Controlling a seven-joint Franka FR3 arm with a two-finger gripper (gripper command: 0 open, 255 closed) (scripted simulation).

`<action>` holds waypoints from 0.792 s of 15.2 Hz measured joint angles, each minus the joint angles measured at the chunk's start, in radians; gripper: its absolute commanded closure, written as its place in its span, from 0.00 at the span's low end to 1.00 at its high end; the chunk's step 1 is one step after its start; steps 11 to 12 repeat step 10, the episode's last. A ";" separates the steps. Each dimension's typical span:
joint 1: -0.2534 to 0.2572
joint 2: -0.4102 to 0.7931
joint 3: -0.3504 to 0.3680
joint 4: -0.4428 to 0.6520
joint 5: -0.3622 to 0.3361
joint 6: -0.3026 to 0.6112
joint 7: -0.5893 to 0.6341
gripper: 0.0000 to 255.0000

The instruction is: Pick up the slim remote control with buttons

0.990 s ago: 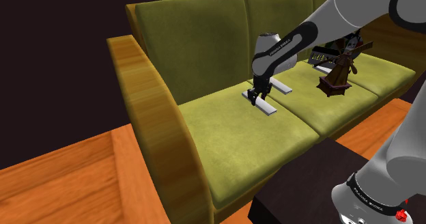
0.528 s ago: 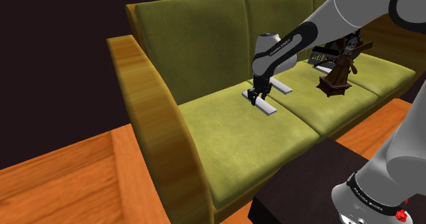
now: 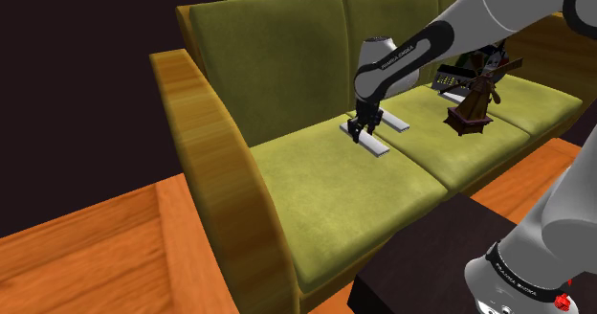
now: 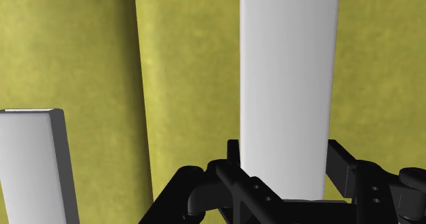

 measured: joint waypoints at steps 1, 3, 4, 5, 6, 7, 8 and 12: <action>0.000 -0.010 -0.001 0.005 -0.002 -0.015 0.001 1.00; 0.000 -0.027 -0.002 0.012 -0.005 -0.039 0.001 1.00; 0.000 -0.034 -0.002 0.021 -0.007 -0.054 0.001 1.00; 0.000 -0.043 -0.003 0.022 -0.008 -0.064 0.003 1.00; 0.002 -0.053 -0.002 0.025 -0.010 -0.078 0.006 1.00; 0.002 -0.063 -0.002 0.030 -0.012 -0.092 0.007 1.00; 0.002 -0.070 -0.002 0.036 -0.014 -0.105 0.007 1.00; 0.002 -0.081 -0.002 0.045 -0.016 -0.125 0.008 1.00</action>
